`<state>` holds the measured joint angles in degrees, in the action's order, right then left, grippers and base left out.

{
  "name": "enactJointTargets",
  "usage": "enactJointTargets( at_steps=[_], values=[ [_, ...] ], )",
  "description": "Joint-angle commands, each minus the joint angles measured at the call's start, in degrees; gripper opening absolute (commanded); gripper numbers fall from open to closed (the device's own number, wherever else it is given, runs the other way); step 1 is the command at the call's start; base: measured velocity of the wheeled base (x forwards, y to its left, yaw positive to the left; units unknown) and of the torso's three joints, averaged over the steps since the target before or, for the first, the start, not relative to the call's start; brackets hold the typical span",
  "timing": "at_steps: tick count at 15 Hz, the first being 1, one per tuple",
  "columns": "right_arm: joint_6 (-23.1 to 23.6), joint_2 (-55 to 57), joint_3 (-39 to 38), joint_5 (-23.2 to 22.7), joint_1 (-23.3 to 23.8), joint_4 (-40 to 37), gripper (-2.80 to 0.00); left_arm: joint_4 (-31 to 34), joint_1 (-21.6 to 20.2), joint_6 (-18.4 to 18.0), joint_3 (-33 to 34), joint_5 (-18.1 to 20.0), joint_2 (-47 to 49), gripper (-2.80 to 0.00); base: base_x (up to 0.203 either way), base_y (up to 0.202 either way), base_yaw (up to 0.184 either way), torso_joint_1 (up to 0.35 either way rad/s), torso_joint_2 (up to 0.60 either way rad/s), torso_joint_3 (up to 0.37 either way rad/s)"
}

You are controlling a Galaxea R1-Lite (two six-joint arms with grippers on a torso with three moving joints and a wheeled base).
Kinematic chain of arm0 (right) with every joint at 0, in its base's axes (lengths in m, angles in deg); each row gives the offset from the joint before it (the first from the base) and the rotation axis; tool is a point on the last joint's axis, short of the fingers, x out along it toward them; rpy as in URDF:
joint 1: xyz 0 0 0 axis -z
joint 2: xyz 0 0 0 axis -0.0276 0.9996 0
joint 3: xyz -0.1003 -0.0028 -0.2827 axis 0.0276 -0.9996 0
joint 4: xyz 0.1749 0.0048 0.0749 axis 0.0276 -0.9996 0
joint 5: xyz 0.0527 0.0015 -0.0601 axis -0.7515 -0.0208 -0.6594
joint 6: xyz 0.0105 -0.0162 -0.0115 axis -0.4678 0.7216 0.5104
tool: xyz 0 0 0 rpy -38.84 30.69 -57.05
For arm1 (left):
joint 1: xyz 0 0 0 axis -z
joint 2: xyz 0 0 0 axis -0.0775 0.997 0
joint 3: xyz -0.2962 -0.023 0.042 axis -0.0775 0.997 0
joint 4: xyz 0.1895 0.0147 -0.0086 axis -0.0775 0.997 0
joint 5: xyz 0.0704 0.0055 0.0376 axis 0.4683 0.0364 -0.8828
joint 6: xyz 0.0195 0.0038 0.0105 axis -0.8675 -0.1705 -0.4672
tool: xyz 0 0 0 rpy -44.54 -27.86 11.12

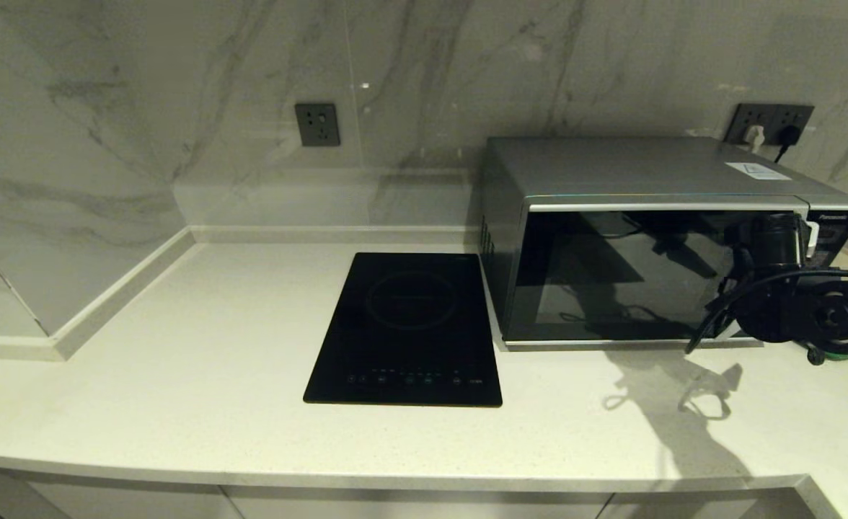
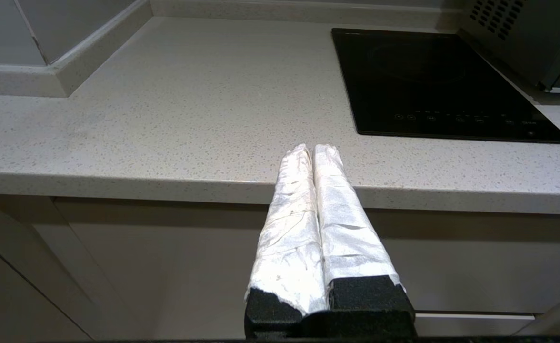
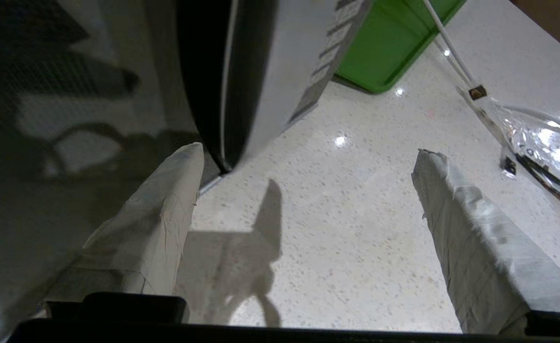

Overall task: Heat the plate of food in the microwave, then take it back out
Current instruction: Open the microwave oven

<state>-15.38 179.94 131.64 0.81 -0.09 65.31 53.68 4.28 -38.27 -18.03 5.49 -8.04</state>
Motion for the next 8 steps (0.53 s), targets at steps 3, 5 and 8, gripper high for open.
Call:
enactJointTargets(
  at_steps=[3,5,8],
  values=[
    [-0.1,3.1,3.7,0.6,1.5,0.0,0.00,0.0,0.0,0.0,0.0,0.0,0.0,-2.80,0.000,0.000,0.000,0.000,0.00,0.000],
    [-0.1,3.6,4.9,0.6,2.6,0.0,0.00,0.0,0.0,0.0,0.0,0.0,0.0,-2.80,0.000,0.000,0.000,0.000,0.00,0.000],
    [-0.1,3.7,5.3,0.6,3.3,0.0,0.00,0.0,0.0,0.0,0.0,0.0,0.0,-2.80,0.000,0.000,0.000,0.000,0.00,0.000]
  ],
)
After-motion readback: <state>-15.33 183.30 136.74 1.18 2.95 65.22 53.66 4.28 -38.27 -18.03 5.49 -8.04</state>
